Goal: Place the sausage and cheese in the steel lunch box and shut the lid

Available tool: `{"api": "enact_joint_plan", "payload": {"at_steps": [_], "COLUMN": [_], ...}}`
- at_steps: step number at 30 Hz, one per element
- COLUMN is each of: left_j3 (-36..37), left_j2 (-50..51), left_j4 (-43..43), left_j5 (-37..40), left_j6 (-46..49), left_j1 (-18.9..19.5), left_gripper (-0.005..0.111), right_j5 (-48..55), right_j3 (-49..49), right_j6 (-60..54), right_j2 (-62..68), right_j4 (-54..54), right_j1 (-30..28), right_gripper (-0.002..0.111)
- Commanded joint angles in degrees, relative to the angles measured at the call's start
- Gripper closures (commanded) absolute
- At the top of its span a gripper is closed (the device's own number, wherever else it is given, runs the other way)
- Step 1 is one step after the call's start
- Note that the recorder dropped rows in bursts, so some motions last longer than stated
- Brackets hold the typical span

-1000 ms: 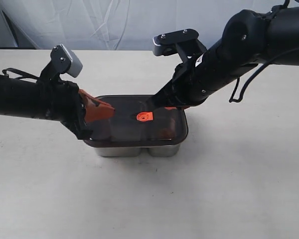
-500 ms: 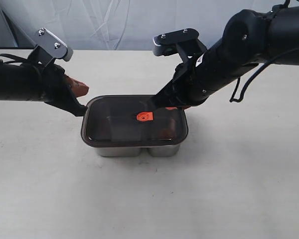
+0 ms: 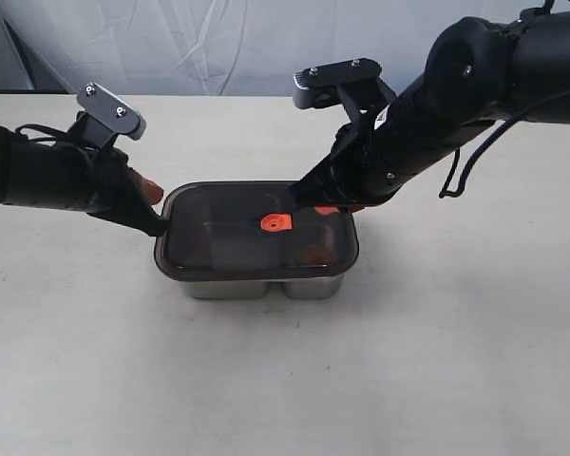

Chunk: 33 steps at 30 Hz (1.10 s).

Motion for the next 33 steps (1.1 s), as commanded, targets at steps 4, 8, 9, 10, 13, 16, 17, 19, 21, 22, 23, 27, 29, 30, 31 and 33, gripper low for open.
{"api": "enact_joint_plan", "payload": {"at_steps": [4, 8, 9, 10, 13, 16, 17, 19, 21, 22, 23, 27, 29, 30, 31, 33], "left_j3": [-1.08, -1.11, -1.2, -1.2, -1.2, -1.2, -1.2, -1.2, -1.2, -1.2, -1.2, -1.2, -0.82, -0.82, -0.82, -0.82], "left_j2": [0.65, 1.67, 2.25, 2.86, 4.11, 4.34, 4.34, 4.34, 3.52, 2.0, 1.05, -5.24, -6.68, -6.96, -7.37, -7.48], "left_j4": [-1.31, -1.31, -1.31, -1.31, -1.31, -1.31, -1.31, -1.31, -1.31, -1.31, -1.31, -0.46, -0.22, 0.6, 2.01, 3.41], "left_j5": [-2.38, 3.06, 4.11, 4.42, 3.5, 5.24, 5.41, 5.13, 5.02, 4.65, 4.37, 6.39, 7.11, 6.76, 6.78, 6.78], "left_j6": [-0.5, -0.5, -0.5, -0.5, -1.11, -1.75, -1.63, -1.52, -1.39, -1.25, -1.25, -1.83, -1.83, -1.83, -2.07, -4.31], "left_j1": [-0.08, -0.08, -0.08, -0.08, -0.08, -0.08, -0.08, -0.08, -0.08, -0.08, -0.08, -0.08, -0.08, -0.08, -0.08, -0.08], "left_gripper": [0.107, 0.107, 0.107, 0.107, 0.107, 0.107, 0.107, 0.107, 0.107, 0.107, 0.107, 0.107, 0.107, 0.107, 0.107, 0.107], "right_j5": [0.45, 0.1, 0.07, 0.07, 0.44, 0.31, 0.31, 0.31, 0.55, 1.26, 1.78, 5.67, 5.7, 6.51, 8.17, 13.64], "right_j3": [0.22, 0.22, 0.22, 0.22, 0.22, 0.22, 0.22, 0.22, 0.22, 0.22, 0.22, 0.22, 0.22, 0.22, 0.22, 0.22], "right_j6": [0.22, 0.22, 0.22, 0.22, 0.22, 0.22, 0.22, 0.22, 0.22, 0.22, 0.22, 7.29, 16.54, 20.49, 24.09, 25.17], "right_j2": [-0.61, -0.61, -0.61, -0.61, -0.61, -0.61, -0.61, -0.61, -0.61, -0.61, -0.61, -0.75, -1.62, -2.24, -2.54, -1.58], "right_j4": [-1.04, -1.04, -1.04, -1.04, -1.04, -1.04, -1.04, -1.04, -1.04, -1.04, -1.04, -6.92, -15.14, -18.52, -22.22, -24.17], "right_j1": [0.05, 0.05, 0.05, 0.05, 0.05, 0.05, 0.05, 0.05, 0.05, 0.05, 0.05, 0.05, 0.05, 0.05, 0.05, 0.05], "right_gripper": [0.109, 0.109, 0.109, 0.109, 0.109, 0.109, 0.109, 0.109, 0.109, 0.109, 0.109, 0.109, 0.109, 0.109, 0.109, 0.109]}}
